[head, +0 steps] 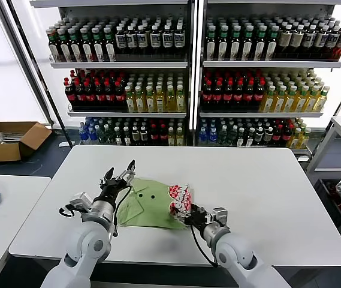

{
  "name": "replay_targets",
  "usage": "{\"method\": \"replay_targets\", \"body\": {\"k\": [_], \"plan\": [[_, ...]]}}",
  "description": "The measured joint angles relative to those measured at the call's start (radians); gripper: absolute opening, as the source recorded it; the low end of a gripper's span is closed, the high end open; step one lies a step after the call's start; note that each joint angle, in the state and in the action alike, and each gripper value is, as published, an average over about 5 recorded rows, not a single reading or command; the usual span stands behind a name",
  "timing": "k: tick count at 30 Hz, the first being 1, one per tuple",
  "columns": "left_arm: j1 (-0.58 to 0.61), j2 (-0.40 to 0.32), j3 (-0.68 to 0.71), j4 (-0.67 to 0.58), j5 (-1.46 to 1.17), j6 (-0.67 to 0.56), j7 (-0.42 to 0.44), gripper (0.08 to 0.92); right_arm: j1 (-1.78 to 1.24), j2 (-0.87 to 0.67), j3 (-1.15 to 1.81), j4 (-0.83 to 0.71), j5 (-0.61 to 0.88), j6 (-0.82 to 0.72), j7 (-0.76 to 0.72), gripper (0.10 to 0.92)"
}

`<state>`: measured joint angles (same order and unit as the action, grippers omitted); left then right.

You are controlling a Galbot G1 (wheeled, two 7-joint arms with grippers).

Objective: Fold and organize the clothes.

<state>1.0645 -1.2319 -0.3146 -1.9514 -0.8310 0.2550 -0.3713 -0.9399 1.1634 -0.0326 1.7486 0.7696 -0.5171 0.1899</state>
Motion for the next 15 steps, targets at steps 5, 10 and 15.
{"method": "replay_targets", "body": {"k": [5, 10, 15], "plan": [[-0.002, -0.009, -0.012, 0.004, 0.01, -0.001, 0.003, 0.823, 0.031, -0.007, -0.032, -0.012, -0.006, -0.02, 0.011, 0.498], [-0.007, -0.012, -0.019, 0.005, 0.018, -0.002, 0.006, 0.823, 0.034, -0.039, -0.033, 0.003, -0.032, -0.024, -0.006, 0.36], [-0.002, -0.003, -0.037, 0.01, 0.025, -0.004, 0.015, 0.823, 0.005, -0.112, 0.017, 0.036, -0.067, -0.007, -0.053, 0.213]]}}
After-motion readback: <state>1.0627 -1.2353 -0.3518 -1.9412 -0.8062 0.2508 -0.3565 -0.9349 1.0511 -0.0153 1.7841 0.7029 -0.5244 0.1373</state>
